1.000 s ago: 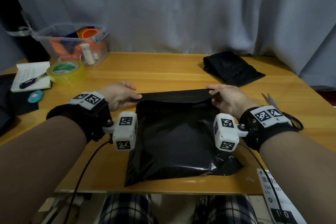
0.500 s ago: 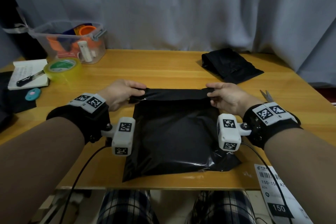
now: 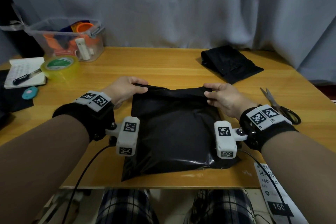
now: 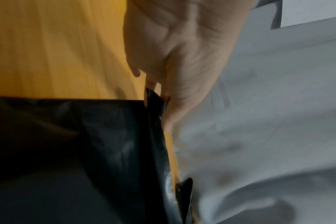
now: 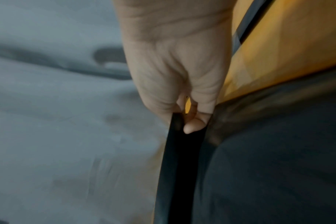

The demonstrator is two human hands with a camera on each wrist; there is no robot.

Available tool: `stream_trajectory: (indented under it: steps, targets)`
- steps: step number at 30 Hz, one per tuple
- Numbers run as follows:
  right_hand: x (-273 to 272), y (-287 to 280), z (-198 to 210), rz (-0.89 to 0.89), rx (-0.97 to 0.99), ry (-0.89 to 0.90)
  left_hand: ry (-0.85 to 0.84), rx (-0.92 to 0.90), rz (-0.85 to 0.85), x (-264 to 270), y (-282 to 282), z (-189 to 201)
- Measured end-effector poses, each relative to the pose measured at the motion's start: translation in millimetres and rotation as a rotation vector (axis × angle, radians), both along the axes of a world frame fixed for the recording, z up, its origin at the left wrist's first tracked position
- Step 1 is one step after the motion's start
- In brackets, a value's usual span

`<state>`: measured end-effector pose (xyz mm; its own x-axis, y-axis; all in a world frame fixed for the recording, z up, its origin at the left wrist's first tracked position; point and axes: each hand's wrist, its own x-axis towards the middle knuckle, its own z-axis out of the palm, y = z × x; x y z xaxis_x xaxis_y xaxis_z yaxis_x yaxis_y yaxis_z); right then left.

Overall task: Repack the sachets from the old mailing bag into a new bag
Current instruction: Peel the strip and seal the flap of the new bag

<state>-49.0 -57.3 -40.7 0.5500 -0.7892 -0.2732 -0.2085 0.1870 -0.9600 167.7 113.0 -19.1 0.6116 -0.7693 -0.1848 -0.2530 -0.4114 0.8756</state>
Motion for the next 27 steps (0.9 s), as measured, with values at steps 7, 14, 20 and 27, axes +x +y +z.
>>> stream_trajectory:
  steps: [7, 14, 20, 27]
  targets:
    - [-10, -6, -1, -0.018, 0.134, -0.083, 0.076, -0.027, 0.011, 10, 10, -4]
    - [-12, -6, -2, 0.065, 0.020, 0.068, 0.121, 0.082, -0.073, 13, 15, -5]
    - [-10, -4, 2, 0.100, -0.098, 0.188, 0.129, 0.105, -0.064, 11, 14, -9]
    - [-12, -5, 4, 0.076, -0.101, 0.217, 0.256, 0.088, -0.015, 7, 12, -10]
